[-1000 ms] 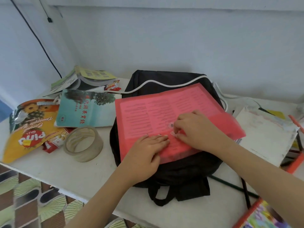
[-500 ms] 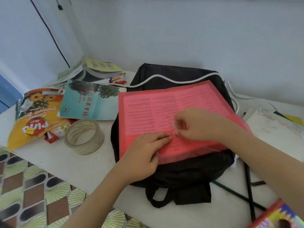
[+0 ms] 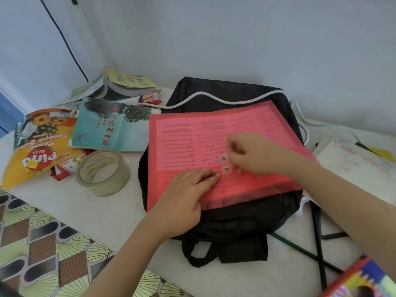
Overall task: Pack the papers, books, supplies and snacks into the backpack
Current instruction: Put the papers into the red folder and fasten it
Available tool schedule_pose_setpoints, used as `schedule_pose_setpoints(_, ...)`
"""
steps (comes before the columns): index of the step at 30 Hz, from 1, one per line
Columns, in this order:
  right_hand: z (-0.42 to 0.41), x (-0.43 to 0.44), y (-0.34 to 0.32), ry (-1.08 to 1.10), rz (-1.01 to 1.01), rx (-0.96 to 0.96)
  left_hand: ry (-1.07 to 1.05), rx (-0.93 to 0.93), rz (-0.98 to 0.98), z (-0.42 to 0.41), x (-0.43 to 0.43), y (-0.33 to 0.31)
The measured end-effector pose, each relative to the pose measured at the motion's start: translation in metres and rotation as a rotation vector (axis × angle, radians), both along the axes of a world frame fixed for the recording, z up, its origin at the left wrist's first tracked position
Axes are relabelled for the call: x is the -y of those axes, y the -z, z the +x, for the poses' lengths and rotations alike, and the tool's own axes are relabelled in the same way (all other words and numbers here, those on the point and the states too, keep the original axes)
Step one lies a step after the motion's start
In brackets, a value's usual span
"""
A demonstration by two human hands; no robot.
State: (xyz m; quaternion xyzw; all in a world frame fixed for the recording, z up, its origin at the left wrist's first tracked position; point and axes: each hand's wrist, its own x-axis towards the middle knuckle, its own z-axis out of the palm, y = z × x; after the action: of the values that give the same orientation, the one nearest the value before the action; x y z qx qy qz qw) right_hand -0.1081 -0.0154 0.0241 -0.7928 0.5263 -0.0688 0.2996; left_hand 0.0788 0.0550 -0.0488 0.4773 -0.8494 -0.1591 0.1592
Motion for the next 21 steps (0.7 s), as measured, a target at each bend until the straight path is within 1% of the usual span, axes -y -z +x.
schedule_pose_setpoints(1, 0.0, 0.004, 0.0, 0.076, 0.082, 0.102, -0.008, -0.004, 0.007, -0.001, 0.0, -0.001)
schedule_pose_setpoints(2, 0.0, 0.008, 0.0, 0.141, 0.157, 0.163, -0.018, -0.008, 0.015, -0.001, 0.0, -0.002)
schedule_pose_setpoints(3, 0.001, 0.012, 0.001, 0.177, 0.201, 0.171, -0.027, -0.01, 0.022, -0.002, -0.001, -0.003)
schedule_pose_setpoints(4, 0.002, 0.015, 0.001, 0.174, 0.204, 0.13, -0.036, -0.006, 0.025, -0.003, -0.001, -0.004)
schedule_pose_setpoints(5, 0.002, 0.019, 0.0, 0.13, 0.166, 0.053, -0.043, 0.005, 0.024, -0.005, -0.001, -0.005)
schedule_pose_setpoints(8, 0.007, 0.028, -0.006, -0.08, -0.046, -0.221, -0.051, 0.059, -0.015, -0.009, -0.001, -0.005)
schedule_pose_setpoints(10, 0.011, 0.034, -0.01, -0.154, -0.129, -0.324, -0.064, 0.083, -0.035, -0.013, -0.001, -0.005)
schedule_pose_setpoints(13, 0.019, 0.04, -0.01, -0.262, -0.221, -0.429, -0.068, 0.083, -0.041, -0.015, -0.001, -0.004)
schedule_pose_setpoints(16, 0.024, 0.046, -0.003, -0.333, -0.32, -0.407, -0.065, 0.063, -0.036, -0.013, -0.001, -0.003)
schedule_pose_setpoints(21, 0.025, 0.052, 0.015, -0.365, -0.301, -0.316, -0.07, 0.073, -0.009, -0.014, -0.004, -0.005)
